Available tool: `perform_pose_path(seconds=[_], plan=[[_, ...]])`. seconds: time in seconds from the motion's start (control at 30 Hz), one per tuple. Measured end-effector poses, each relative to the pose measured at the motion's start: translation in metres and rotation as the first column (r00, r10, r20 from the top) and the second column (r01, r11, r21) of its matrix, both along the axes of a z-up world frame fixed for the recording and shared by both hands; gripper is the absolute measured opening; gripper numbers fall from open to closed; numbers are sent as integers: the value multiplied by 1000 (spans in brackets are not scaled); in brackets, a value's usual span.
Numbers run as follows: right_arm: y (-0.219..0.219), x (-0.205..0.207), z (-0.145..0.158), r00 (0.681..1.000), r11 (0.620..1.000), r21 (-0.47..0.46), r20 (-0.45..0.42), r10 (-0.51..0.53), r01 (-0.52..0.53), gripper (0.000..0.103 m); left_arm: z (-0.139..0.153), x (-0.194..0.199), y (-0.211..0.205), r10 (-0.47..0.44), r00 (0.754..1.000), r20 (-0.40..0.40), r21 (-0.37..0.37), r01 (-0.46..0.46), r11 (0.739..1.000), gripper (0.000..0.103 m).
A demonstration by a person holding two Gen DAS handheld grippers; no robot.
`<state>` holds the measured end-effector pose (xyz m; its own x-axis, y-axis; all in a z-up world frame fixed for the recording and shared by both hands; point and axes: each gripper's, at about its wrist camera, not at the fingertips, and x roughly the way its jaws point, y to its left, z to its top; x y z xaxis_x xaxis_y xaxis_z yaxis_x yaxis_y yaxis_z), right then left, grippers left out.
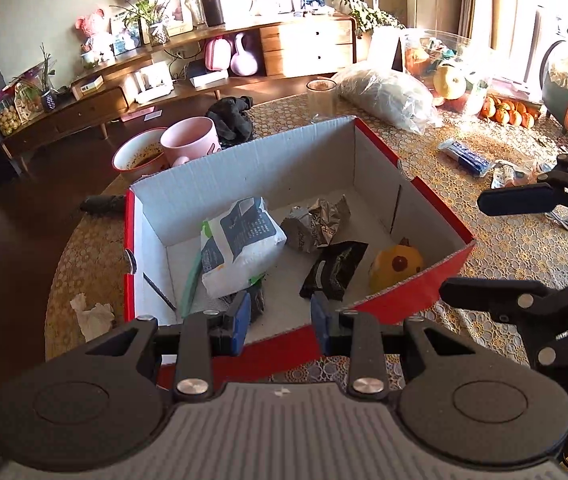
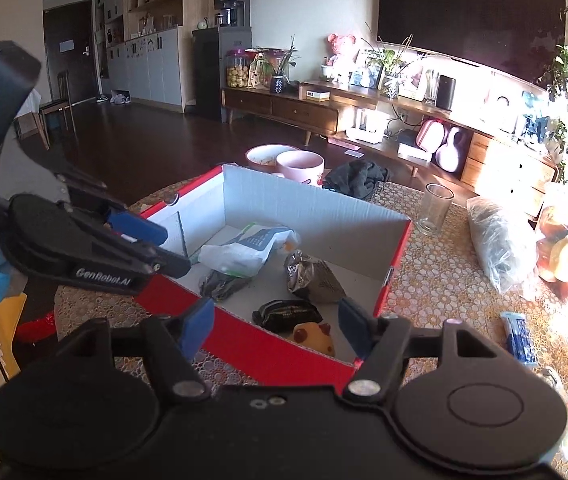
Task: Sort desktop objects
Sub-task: 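Move both open tools away from the box toward the loose packets on the table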
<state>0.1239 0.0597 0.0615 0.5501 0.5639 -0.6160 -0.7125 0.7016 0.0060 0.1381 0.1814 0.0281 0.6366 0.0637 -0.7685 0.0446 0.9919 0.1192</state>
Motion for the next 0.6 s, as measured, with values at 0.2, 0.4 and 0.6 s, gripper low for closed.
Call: perform_pose_path(seconds=[0.2,0.4,0.6], plan=[[-9,-10,1,1000,1000,21,-11,3,-3,73,0,-19,-12,10,1000,-7,-26,-10,1000,31],[-22,-20,2,1000,999,43,-16,-3,3,74,4,-34,-25,6,1000,17,-59,-5,998,58],[-32,-32,4,1000,998,57,-3,21,-21,80,3,-48,-34,5,1000,24,-82,-3,997,63]])
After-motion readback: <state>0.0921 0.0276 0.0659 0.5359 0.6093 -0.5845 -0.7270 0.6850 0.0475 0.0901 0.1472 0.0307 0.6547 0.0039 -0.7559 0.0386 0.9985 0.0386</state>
